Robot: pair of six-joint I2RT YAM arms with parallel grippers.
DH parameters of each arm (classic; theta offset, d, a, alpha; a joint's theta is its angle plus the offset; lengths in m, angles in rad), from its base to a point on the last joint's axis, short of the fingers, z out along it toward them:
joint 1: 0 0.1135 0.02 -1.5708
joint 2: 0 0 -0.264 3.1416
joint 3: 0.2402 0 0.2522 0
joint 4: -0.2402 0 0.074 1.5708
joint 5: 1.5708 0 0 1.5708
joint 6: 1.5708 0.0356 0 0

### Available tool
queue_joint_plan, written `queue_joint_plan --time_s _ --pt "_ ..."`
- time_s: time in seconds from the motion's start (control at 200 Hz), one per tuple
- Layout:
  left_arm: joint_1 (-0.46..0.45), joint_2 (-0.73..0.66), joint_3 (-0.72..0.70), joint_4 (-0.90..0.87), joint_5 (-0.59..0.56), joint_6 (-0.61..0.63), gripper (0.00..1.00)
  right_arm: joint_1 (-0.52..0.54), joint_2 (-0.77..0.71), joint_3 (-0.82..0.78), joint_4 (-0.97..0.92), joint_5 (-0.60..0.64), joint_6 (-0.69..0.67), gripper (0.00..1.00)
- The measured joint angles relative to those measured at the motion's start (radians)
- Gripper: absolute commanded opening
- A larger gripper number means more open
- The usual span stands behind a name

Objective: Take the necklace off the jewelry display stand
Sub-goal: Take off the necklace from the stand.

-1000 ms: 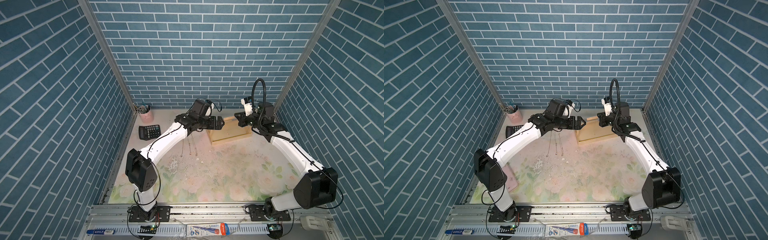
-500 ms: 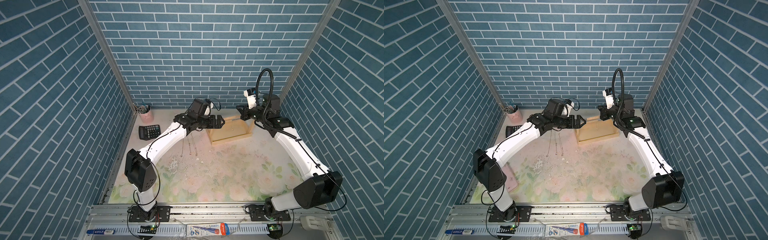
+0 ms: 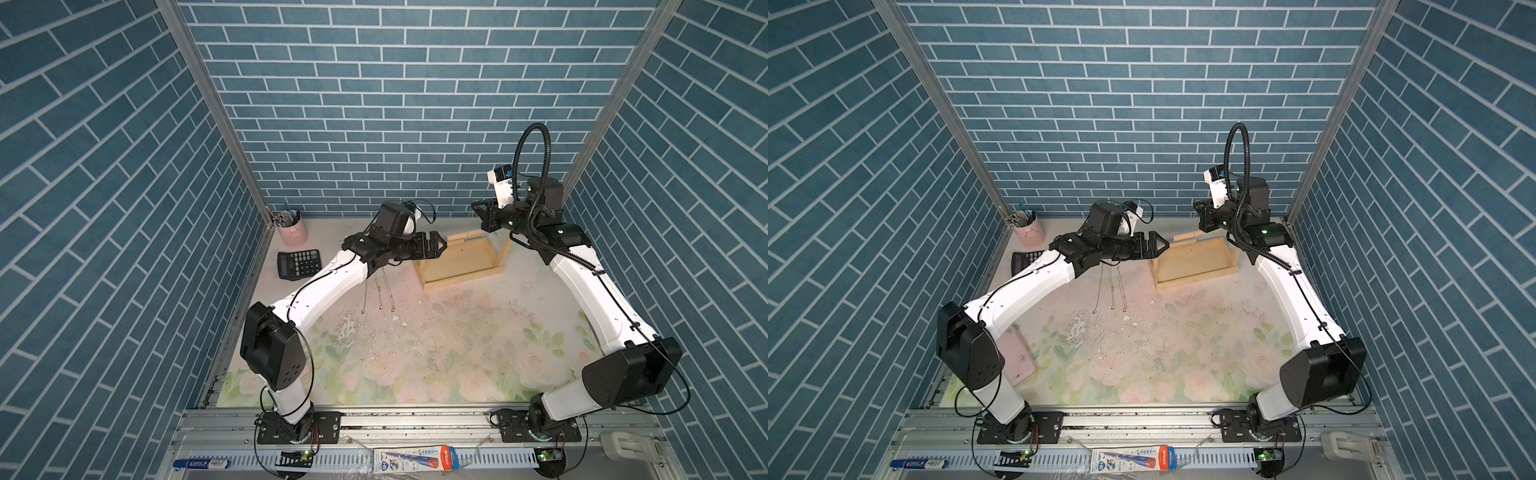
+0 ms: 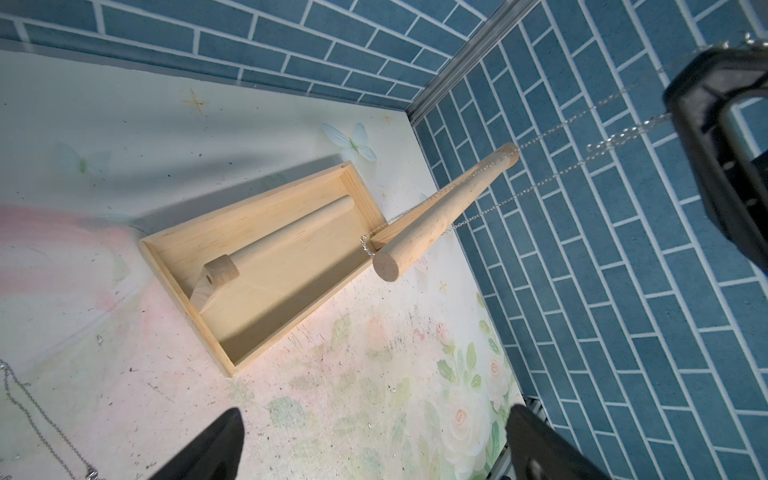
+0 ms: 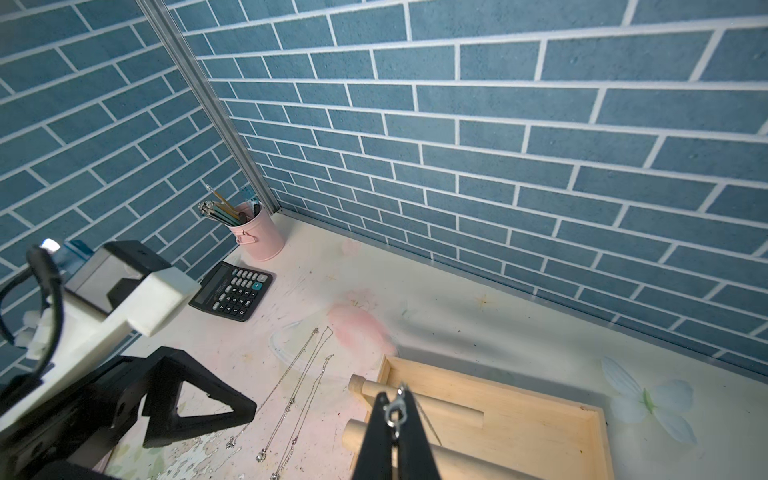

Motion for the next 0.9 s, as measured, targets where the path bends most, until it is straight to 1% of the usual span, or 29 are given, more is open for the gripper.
queue_joint_plan --time_s 0.195,0.26,0.33,0.365,0.45,0.6,0.725,0.895 --pt "0.012 -0.003 -0.014 0.022 -0.009 -0.002 0.99 0.006 0.011 0.031 -0.021 -0.006 0.000 0.00" --pt "0.014 -0.016 -0.044 0.052 -0.030 -0.003 0.99 0.011 0.015 0.042 -0.023 -0.008 -0.004 0.00" --pt "0.019 -0.041 -0.092 0.083 -0.027 -0.002 0.99 0.018 0.019 0.053 -0.023 -0.008 -0.010 0.00" --pt "0.024 -0.051 -0.110 0.099 -0.012 -0.003 0.99 0.022 0.022 0.059 -0.027 -0.009 -0.015 0.00" --pt "0.051 -0.062 -0.135 0.161 0.072 -0.030 0.99 0.030 0.029 0.075 -0.034 -0.009 -0.018 0.00" --pt "0.110 -0.060 -0.172 0.305 0.198 -0.126 0.99 0.049 0.046 0.103 -0.045 -0.009 -0.024 0.00" --pt "0.133 -0.060 -0.224 0.396 0.260 -0.194 0.99 0.071 0.063 0.130 -0.066 -0.009 -0.026 0.00" --pt "0.131 -0.059 -0.233 0.454 0.313 -0.229 0.99 0.097 0.071 0.158 -0.087 -0.009 -0.034 0.00"
